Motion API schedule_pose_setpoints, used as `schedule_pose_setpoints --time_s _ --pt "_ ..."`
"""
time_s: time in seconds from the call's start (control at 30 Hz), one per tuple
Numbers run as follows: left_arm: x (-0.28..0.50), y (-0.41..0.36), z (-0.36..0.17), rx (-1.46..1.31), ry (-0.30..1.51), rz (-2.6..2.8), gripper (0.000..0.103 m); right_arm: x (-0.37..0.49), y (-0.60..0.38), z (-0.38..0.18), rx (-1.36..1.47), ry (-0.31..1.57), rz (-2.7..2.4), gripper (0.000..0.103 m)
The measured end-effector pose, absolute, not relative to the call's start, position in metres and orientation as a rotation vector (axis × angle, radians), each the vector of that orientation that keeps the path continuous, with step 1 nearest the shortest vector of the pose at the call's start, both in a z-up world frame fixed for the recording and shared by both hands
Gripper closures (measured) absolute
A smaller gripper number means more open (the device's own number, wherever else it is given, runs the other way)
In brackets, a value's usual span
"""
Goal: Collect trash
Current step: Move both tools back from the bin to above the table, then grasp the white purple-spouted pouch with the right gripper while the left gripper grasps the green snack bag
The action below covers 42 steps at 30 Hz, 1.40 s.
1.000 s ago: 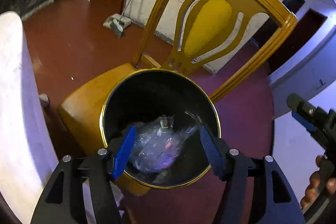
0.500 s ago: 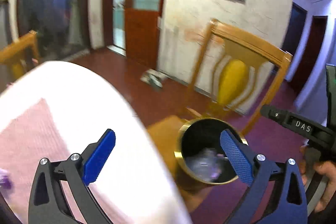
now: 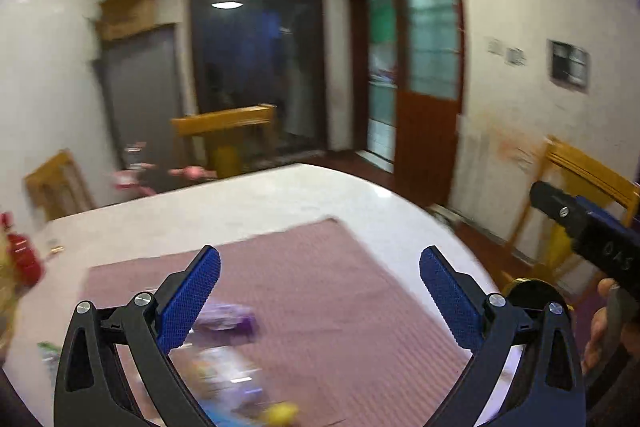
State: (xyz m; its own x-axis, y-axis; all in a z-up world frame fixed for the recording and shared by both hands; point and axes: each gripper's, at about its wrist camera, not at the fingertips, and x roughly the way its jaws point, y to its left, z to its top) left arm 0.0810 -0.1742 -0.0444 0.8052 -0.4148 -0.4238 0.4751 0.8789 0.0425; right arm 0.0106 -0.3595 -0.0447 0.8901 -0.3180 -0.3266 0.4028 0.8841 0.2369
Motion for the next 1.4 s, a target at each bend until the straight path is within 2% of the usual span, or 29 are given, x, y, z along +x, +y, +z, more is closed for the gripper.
schedule_pose_setpoints --time_s 0.2,0.43,0.6,0.83,1.0,1.07,1.17,1.4 --pt "0.078 -0.065 -0.036 0.079 0.42 -0.287 0.006 0.043 -0.29 -0.024 0.217 0.277 -0.201 0.007" --pt "0.075 0.016 -0.034 0.056 0.396 -0.096 0.006 0.062 -0.236 -0.011 0.148 0.278 -0.112 0.007" --pt "0.082 0.053 -0.042 0.013 0.417 -0.044 0.006 0.073 -0.212 -0.008 0.1 0.292 -0.081 0.007" --pt "0.092 0.065 -0.053 0.006 0.443 -0.032 0.006 0.098 -0.198 -0.017 0.012 0.326 0.022 0.007" --pt "0.097 0.071 -0.055 0.016 0.451 -0.014 0.006 0.156 -0.198 -0.051 -0.291 0.459 0.228 0.016" --pt "0.098 0.078 -0.057 -0.001 0.451 0.008 0.006 0.183 -0.2 -0.081 -0.432 0.573 0.313 0.033" --pt "0.105 0.09 -0.061 -0.02 0.478 0.038 0.006 0.214 -0.202 -0.126 -0.539 0.708 0.394 0.035" --pt "0.126 0.117 -0.078 -0.094 0.577 0.072 0.006 0.238 -0.17 -0.185 -0.656 0.796 0.55 0.039"
